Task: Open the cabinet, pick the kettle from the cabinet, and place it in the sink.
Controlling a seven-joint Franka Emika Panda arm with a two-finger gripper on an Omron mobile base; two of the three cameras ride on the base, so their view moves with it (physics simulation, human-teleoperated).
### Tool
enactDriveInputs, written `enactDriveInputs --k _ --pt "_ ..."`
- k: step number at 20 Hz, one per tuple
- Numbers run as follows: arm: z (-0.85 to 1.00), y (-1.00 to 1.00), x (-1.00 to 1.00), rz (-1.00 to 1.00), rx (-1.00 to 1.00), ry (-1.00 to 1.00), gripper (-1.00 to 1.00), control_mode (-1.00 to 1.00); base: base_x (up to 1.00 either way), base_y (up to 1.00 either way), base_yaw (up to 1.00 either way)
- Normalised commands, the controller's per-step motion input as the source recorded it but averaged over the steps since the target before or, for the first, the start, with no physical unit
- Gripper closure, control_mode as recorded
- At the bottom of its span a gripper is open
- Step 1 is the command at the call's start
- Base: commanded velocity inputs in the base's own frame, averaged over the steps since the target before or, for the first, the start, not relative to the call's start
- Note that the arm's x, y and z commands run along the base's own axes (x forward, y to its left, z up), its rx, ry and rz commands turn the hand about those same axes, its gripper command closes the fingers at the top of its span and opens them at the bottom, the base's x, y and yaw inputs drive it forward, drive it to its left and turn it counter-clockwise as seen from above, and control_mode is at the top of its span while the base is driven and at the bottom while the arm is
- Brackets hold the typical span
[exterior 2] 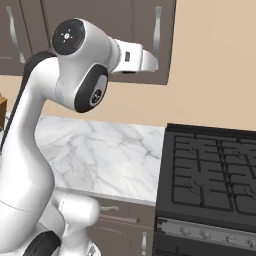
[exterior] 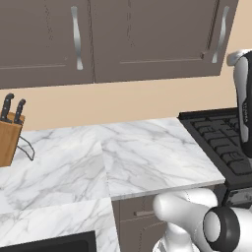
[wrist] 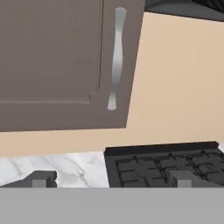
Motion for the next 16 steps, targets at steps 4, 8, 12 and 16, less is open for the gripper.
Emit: enactDriveInputs --k 4,8,12,16 --pt "0.15 0.0 0.19 0.0 0.02 0.01 -1.0 -1.0 0.0 0.0 0.0" --pt "0.11 0.0 0.23 0.0 0.04 0.03 -1.0 -1.0 0.0 0.0 0.0" --pt "0.09 0.0 0.26 0.0 0.05 0.07 -1.0 -1.0 0.0 0.0 0.0" --pt "0.07 0.0 0.28 0.0 0.04 0.05 -1.0 -1.0 0.0 0.0 0.0"
